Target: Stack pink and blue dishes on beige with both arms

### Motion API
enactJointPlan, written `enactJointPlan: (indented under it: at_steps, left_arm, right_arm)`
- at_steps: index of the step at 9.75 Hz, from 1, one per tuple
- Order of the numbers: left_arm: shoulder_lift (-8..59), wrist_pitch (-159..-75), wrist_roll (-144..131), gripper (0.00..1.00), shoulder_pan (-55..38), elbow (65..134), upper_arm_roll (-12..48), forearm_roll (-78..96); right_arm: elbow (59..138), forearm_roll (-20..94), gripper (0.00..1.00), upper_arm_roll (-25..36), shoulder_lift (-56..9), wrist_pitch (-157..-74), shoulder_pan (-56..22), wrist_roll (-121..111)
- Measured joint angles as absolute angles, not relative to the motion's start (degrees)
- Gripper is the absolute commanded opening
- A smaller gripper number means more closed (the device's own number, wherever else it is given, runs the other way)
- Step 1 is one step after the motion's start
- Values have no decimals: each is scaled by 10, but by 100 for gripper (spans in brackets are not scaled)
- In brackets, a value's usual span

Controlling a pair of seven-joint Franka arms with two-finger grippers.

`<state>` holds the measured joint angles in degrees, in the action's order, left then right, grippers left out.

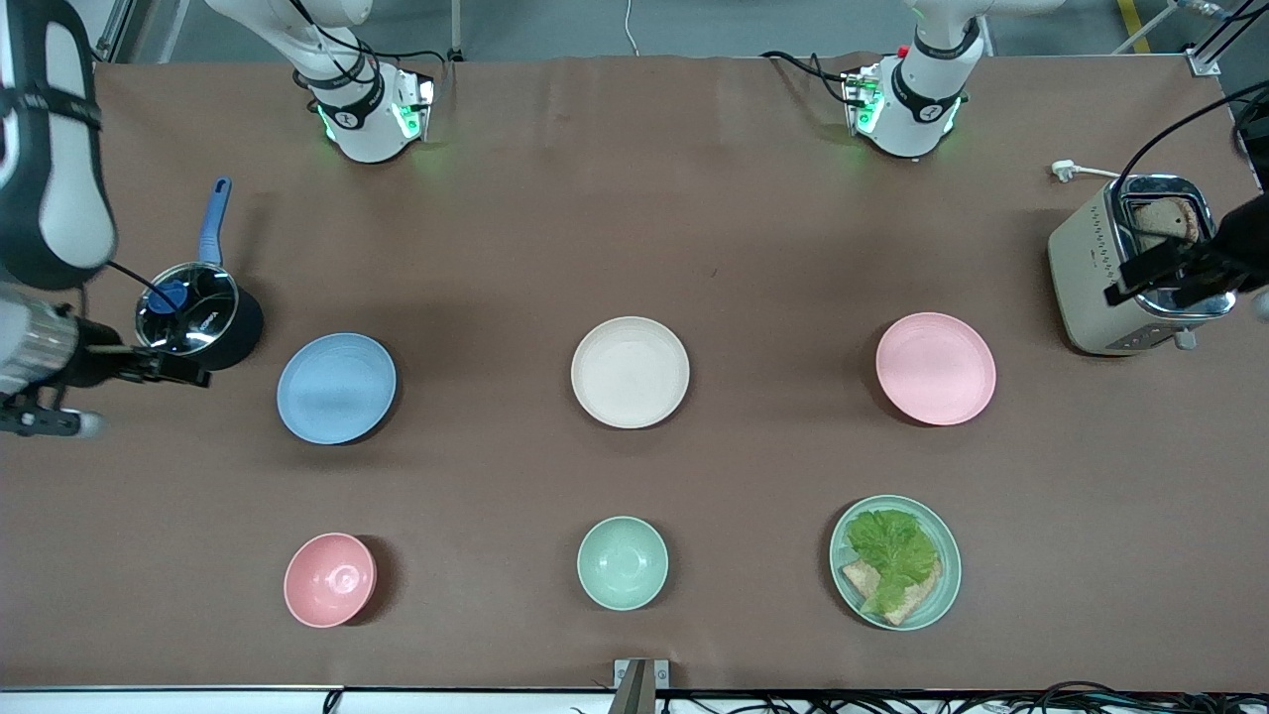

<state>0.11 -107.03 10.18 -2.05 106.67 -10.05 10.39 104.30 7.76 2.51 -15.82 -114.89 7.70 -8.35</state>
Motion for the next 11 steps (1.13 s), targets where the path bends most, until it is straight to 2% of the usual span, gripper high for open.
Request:
enactJointPlan:
  at_steps: [1,3,4,5,6,8,9,10,11]
  left_arm:
    - [14,-1124,117,86,-21,1111,-100,104]
    - [53,-1231,176,88,-22,1185,-99,105]
    - [77,-1273,205,87,-19,1211,-100,105]
    - [101,-1293,217,81,-15,1224,-100,105]
    - [127,-1300,225,75,-13,1228,-100,105]
    - [173,-1308,227,71,-14,1229,-99,110]
    - [191,-1316,228,69,-14,1229,-99,120]
    - [206,-1325,228,66,-14,1230,-99,131]
    - [218,-1333,228,61,-14,1230,-99,146]
  right_arm:
    - [1095,96,100,28,-163,-1212,83,-111]
    - [1168,144,96,30,-187,-1307,92,-170]
    - [1187,182,93,30,-205,-1330,97,-211]
    - [1193,223,88,30,-222,-1337,100,-251]
    - [1194,249,80,31,-237,-1339,101,-277]
    - [1195,266,68,32,-259,-1339,102,-290]
    - [1196,268,59,31,-267,-1339,102,-291]
    - [1198,268,44,31,-271,-1338,102,-291]
    - [1201,268,20,31,-273,-1335,102,-292]
